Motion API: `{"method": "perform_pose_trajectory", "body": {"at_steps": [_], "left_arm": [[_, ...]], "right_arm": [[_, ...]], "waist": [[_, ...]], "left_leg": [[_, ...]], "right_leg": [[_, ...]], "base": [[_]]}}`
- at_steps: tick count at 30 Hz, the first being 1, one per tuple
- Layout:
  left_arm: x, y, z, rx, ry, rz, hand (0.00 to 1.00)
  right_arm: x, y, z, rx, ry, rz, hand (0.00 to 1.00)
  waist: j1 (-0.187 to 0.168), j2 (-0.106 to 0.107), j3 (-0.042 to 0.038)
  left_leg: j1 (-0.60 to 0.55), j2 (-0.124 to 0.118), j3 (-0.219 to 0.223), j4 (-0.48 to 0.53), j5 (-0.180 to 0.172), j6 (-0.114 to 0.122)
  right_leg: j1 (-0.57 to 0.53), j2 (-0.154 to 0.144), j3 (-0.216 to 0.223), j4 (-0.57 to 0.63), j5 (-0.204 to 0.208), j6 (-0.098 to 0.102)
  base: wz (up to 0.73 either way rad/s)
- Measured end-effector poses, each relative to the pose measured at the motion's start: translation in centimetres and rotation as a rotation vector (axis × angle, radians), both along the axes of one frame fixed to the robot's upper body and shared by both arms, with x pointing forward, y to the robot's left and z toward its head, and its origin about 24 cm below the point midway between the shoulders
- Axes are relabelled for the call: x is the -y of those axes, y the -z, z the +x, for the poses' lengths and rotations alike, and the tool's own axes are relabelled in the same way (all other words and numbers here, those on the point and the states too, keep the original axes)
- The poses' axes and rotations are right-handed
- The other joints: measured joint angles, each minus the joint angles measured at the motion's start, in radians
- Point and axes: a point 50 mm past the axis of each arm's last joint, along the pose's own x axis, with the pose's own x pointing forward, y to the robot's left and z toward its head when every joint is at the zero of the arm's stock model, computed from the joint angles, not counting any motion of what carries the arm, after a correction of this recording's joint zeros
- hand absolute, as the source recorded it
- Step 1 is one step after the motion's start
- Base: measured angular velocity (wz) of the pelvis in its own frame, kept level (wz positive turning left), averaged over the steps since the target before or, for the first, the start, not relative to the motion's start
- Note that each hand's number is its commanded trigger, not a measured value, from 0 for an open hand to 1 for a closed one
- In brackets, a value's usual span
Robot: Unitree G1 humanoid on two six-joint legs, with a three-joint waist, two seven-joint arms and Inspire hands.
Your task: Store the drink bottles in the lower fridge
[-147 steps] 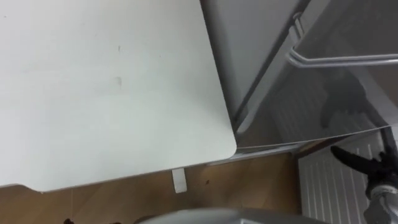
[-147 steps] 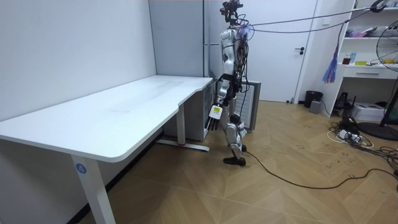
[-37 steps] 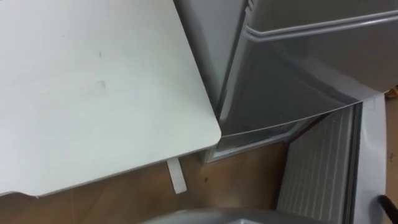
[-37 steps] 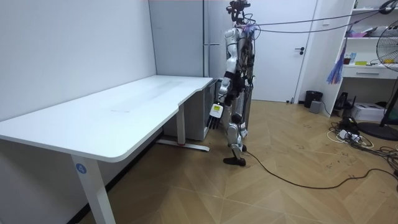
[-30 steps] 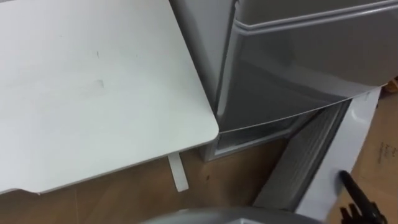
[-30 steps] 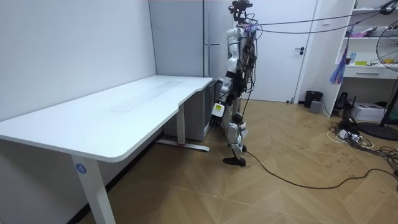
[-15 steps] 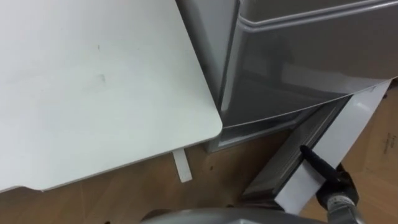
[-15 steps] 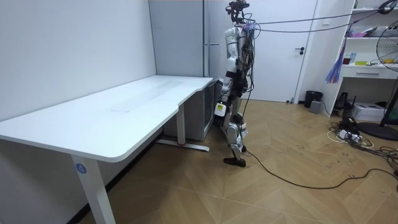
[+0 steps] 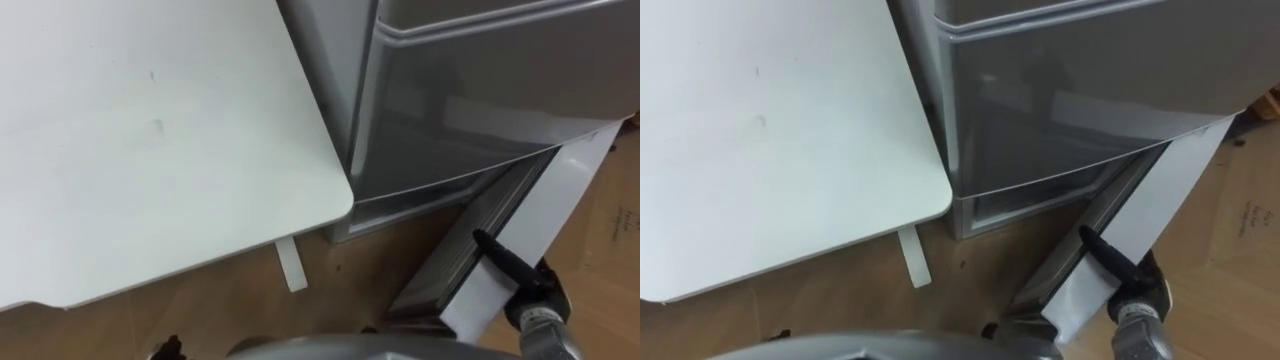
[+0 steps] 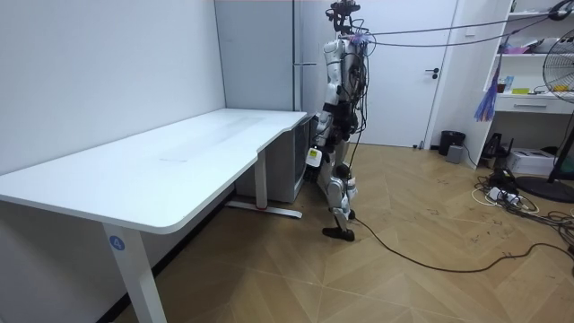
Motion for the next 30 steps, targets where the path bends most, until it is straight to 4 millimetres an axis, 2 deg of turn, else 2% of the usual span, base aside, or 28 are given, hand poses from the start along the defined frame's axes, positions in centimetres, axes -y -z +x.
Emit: {"method": "perform_pose_trajectory", "body": {"at_steps": [10,12,15,17,19,21,23,24,26,30], "left_arm": [[-0.1,-0.1,0.0,0.004,0.032,0.015,0.0],[0.0,-0.1,0.2,0.009,0.044,0.018,0.0],[0.1,-0.2,0.9,0.024,0.067,0.017,0.0],[0.1,-0.1,0.7,-0.01,0.139,0.028,0.0],[0.4,0.0,0.4,-0.044,0.186,0.027,0.0],[1.1,0.2,0.4,-0.075,0.252,-0.004,0.0],[1.8,0.3,0.3,-0.096,0.29,-0.034,0.0],[2.2,0.4,0.2,-0.107,0.314,-0.049,0.0],[2.9,0.5,0.1,-0.12,0.344,-0.071,0.0],[3.9,0.7,0.4,-0.125,0.376,-0.101,0.0]], "right_arm": [[-0.3,0.4,-0.1,0.007,0.005,0.033,0.0],[-0.6,0.3,0.1,0.022,0.014,0.045,0.0],[-0.8,0.2,0.3,0.036,0.008,0.039,0.0],[-2.4,-0.1,1.4,0.075,-0.037,0.075,0.0],[-4.3,-0.5,2.5,0.123,-0.088,0.135,0.0],[-7.6,-1.3,4.3,0.213,-0.191,0.245,0.0],[-10.3,-1.8,5.1,0.263,-0.231,0.347,0.0],[-11.3,-1.6,4.7,0.265,-0.263,0.39,0.0],[-12.0,-1.7,4.6,0.269,-0.309,0.422,0.0],[-12.6,-1.9,4.7,0.302,-0.36,0.46,0.0]], "waist": [[0.006,-0.011,-0.002],[0.022,-0.013,-0.0032],[0.068,-0.016,-0.0026],[0.117,-0.02,-0.002],[0.122,-0.02,-0.0016],[0.129,-0.017,0.0001],[0.148,-0.013,0.0035],[0.145,-0.008,0.0071],[0.15,0.006,0.015],[0.159,0.024,0.018]], "left_leg": [[-0.011,0.0,0.0,0.004,0.001,0.001],[-0.021,0.001,0.005,0.003,0.001,0.001],[-0.031,0.002,0.003,0.005,0.001,0.001],[-0.03,0.007,-0.011,0.004,0.001,0.001],[-0.031,0.011,-0.016,0.003,0.001,0.001],[-0.041,0.014,-0.039,0.005,0.005,-0.006],[-0.047,0.015,-0.053,0.012,0.008,-0.011],[-0.05,0.015,-0.063,0.017,0.009,-0.012],[-0.057,0.013,-0.068,0.021,0.012,-0.013],[-0.097,0.006,-0.078,0.02,0.028,-0.012]], "right_leg": [[-0.011,0.0,0.002,0.0,0.002,0.0],[-0.026,0.002,0.005,0.001,0.007,-0.002],[-0.048,0.005,0.004,0.002,0.021,-0.004],[-0.062,0.014,-0.006,0.002,0.038,-0.012],[-0.061,0.013,-0.026,0.003,0.04,-0.016],[-0.061,0.011,-0.05,0.003,0.038,-0.022],[-0.059,0.009,-0.062,0.002,0.038,-0.026],[-0.057,0.004,-0.073,0.003,0.037,-0.028],[-0.06,0.001,-0.079,0.005,0.038,-0.029],[-0.103,-0.008,-0.084,0.019,0.04,-0.034]], "base": [[-0.01],[-0.16],[-0.36],[-0.56],[-0.07],[0.27],[0.25],[0.21],[0.12],[0.06]]}}
